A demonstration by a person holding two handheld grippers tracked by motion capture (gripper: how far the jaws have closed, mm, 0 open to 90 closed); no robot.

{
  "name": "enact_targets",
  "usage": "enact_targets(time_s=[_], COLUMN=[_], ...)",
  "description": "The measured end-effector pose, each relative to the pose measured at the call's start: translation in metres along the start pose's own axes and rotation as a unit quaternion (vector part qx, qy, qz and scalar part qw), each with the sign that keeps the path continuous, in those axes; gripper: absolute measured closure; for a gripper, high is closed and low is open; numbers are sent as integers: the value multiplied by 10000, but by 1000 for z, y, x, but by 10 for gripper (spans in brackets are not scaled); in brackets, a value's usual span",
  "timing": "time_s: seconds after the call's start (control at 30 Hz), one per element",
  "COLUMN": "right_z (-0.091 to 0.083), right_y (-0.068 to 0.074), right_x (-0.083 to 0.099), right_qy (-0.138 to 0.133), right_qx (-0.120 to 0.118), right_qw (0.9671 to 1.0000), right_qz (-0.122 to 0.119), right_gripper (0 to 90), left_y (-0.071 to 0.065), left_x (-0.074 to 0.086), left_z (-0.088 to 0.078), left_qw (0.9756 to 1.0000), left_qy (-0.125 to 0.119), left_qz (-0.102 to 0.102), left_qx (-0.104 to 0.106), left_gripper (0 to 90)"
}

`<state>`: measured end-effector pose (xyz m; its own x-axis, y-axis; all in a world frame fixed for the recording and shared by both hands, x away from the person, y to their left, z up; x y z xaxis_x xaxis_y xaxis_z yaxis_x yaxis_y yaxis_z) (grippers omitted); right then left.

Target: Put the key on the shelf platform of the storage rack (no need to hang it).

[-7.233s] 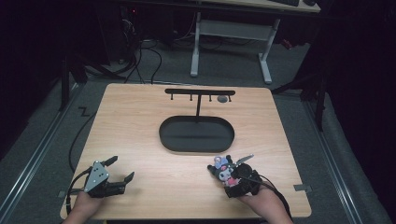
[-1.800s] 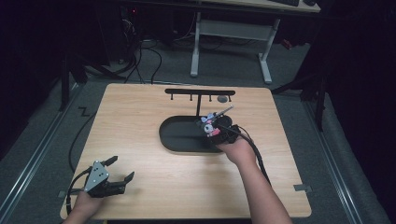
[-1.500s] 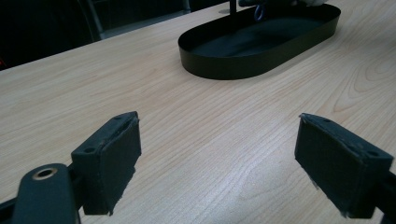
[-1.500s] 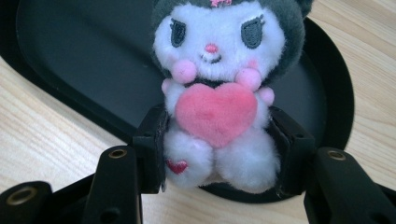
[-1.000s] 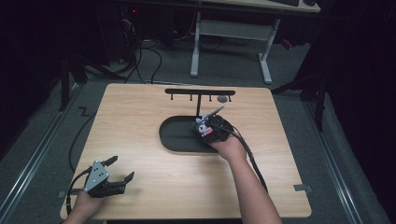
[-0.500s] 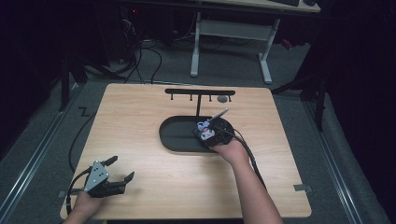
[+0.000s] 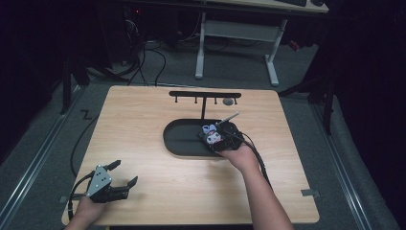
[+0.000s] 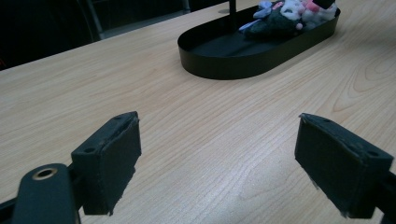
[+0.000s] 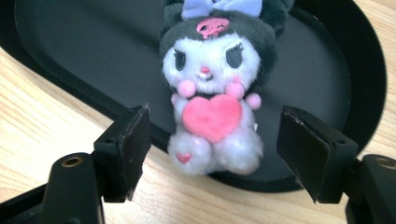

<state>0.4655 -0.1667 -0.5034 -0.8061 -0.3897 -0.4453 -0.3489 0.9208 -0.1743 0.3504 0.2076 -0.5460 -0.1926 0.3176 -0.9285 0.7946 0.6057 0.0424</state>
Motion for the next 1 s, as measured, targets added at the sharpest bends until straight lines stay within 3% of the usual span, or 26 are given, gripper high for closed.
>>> enact_targets(time_s=[0.57, 0.87, 1.0], right_z=[-23, -24, -21], right_y=[1, 11, 11], right_x=[30, 66, 84], right_qy=[-452, -822, -1072], right_qx=[63, 43, 39], right_qw=[9990, 9966, 9942], right_qz=[-32, -48, 119], right_gripper=[245, 240, 240], left_y=[0, 0, 0], left_x=[0, 0, 0], left_z=[1, 1, 1], left_qw=[10000, 10000, 10000], left_qy=[15, 16, 23], left_qz=[7, 12, 0], left_qx=[-1, -18, -31], left_gripper=[154, 154, 154])
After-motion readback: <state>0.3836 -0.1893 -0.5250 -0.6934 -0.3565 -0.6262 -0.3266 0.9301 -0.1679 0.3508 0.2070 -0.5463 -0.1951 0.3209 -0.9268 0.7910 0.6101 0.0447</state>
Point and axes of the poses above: each handheld gripper's, and its own axes: z roughly forward along the jaws, x roughly out of its underside, y roughly to its left, the point moved 5 cm from there along z, roughly forward along the jaws, and after that the axes turned 11 degrees about x, right-handed, at the moved point
